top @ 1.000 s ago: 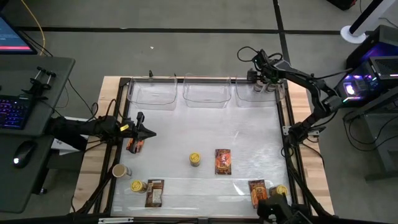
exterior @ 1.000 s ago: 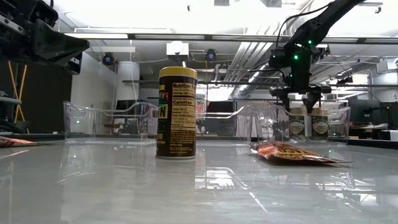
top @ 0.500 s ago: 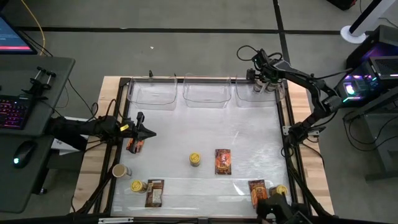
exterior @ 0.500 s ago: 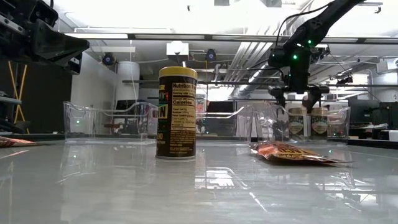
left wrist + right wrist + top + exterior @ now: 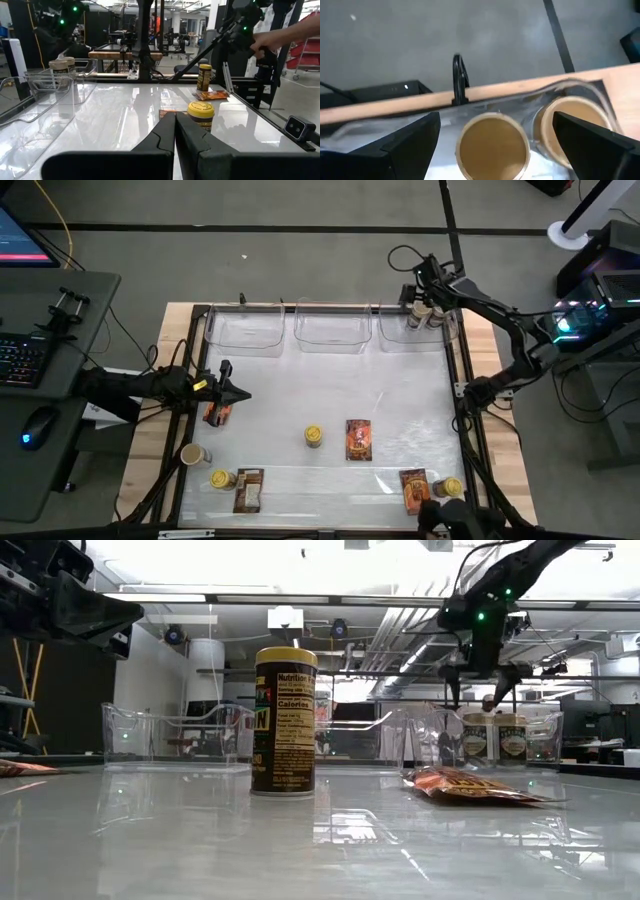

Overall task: Sort spices by type
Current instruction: Put the gold seasoning bottle into the right transparent bin

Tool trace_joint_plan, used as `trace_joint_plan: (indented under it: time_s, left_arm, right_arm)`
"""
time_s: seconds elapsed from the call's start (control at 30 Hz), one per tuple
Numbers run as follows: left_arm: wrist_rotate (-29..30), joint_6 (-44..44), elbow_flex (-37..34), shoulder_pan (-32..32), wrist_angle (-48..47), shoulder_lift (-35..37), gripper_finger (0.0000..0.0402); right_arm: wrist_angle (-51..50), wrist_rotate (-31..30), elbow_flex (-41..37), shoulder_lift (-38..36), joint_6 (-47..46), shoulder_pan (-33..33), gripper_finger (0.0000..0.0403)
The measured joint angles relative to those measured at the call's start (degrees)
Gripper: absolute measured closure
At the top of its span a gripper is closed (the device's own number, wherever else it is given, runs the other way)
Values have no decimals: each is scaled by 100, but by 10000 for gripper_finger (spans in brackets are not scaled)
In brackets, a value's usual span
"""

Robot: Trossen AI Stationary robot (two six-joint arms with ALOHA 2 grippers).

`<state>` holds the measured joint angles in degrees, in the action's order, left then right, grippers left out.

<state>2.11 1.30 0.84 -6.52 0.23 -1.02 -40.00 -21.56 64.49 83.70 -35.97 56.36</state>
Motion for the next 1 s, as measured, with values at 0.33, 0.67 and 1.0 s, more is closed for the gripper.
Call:
trace_joint_plan:
  time_s: [0.33,0.67,1.0]
  left_arm:
    - [0,0,-1,-1,1,0,401]
    - [2,0,-2,-2,2,0,401]
    - [0,0,-2,0,2,2,401]
  right_arm:
    - [595,911,4,-513,-63,-730,21]
    - [1704,2531,4,-468,167,-2984,20]
    - [484,2884,4,-468,-1003,-5543,20]
